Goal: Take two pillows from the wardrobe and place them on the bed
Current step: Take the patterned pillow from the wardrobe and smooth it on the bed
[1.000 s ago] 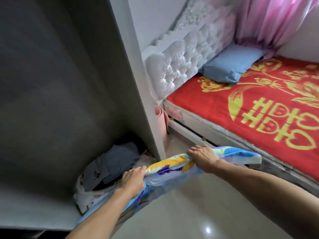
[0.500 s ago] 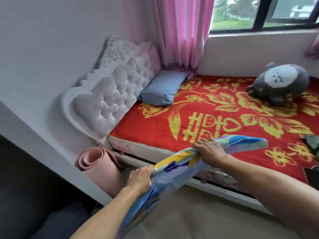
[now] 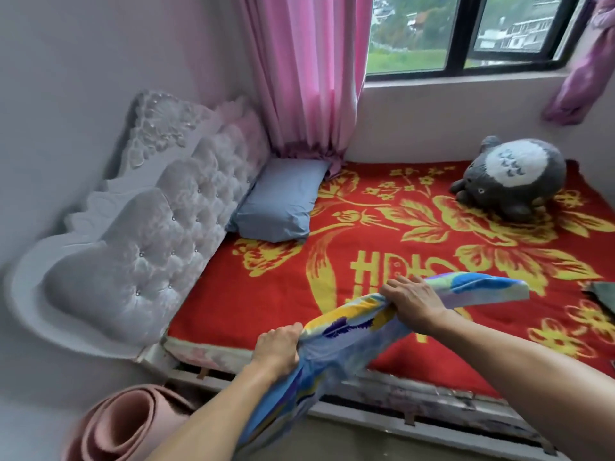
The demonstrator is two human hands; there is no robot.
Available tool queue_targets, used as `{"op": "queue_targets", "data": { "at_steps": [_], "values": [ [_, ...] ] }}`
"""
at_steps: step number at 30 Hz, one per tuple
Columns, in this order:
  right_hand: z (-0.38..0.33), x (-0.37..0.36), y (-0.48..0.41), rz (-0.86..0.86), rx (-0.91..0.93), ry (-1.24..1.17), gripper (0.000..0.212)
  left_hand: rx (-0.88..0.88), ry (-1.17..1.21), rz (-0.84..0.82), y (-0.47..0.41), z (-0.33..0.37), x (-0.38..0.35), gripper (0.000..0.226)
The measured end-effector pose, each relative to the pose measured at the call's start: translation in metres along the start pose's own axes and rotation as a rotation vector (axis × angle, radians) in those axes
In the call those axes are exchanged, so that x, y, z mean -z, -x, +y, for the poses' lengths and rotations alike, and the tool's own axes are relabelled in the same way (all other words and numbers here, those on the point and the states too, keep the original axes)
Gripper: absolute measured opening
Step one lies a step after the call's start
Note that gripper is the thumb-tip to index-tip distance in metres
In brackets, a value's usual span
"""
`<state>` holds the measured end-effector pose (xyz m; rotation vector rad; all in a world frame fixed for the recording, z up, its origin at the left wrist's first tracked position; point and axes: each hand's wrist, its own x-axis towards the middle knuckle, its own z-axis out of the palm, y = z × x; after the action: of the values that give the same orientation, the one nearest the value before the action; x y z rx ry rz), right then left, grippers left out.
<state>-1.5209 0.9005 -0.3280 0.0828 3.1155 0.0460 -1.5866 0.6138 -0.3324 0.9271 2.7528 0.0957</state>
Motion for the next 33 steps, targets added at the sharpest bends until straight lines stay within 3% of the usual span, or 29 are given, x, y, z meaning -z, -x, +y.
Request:
{"op": "queue_targets", "data": {
  "at_steps": [10, 22, 27, 33],
  "values": [
    [0.017, 0.000, -0.160, 0.037, -0.027, 0.019, 0.021, 0.015, -0.049, 0.065, -0.153, -0.076, 0.045, 0.020],
    [0.099, -0.041, -0.408, 0.078, 0.032, -0.100, 0.028, 0.107, 0.063, 0.105, -0.355, -0.117, 0.043, 0.013],
    [0.133, -0.125, -0.419, 0.026, -0.139, -0.204, 0.021, 0.047, 0.127, -0.017, -0.399, -0.091, -0.009, 0.016],
    [0.169, -0.214, -0.344, -0.099, -0.397, -0.204, 0.021, -0.134, 0.119, -0.273, -0.412, -0.039, -0.079, 0.051]
  ]
}}
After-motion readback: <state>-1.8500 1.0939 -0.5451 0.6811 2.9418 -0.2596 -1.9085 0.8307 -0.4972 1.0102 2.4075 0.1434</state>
